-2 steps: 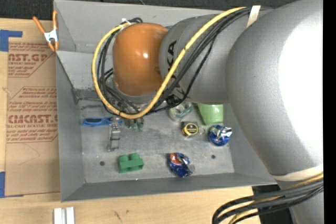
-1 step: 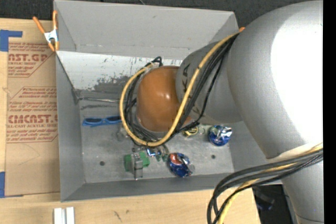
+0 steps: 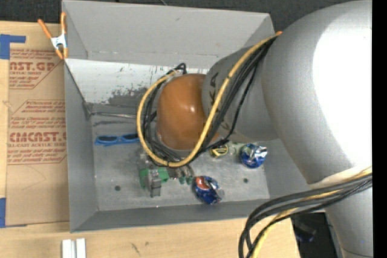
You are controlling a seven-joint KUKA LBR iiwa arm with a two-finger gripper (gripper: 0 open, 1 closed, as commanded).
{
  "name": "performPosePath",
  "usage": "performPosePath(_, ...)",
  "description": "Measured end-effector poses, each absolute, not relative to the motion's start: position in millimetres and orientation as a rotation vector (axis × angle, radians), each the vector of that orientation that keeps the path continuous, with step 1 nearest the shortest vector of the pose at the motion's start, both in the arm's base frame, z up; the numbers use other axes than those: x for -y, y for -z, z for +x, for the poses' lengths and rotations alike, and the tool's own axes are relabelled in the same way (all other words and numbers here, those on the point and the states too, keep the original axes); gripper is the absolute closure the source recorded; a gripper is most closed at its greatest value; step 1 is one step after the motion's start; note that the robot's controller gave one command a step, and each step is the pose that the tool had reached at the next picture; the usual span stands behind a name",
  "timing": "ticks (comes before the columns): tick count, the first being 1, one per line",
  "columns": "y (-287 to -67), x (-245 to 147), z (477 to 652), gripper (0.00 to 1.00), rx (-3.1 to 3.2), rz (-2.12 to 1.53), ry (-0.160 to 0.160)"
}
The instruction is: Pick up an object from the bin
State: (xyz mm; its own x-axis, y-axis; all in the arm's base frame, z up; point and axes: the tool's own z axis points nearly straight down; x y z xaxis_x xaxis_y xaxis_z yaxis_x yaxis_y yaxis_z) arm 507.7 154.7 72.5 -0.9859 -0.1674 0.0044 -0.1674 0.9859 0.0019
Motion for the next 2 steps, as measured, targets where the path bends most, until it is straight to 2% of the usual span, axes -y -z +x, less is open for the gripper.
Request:
performPosePath(1, -216.2, -172.6, 501.8, 1.0, 3.143, 0.225, 0.005)
performPosePath(2, -211.4, -171.5, 500.5, 0.0, 3.135, 0.222, 0.002)
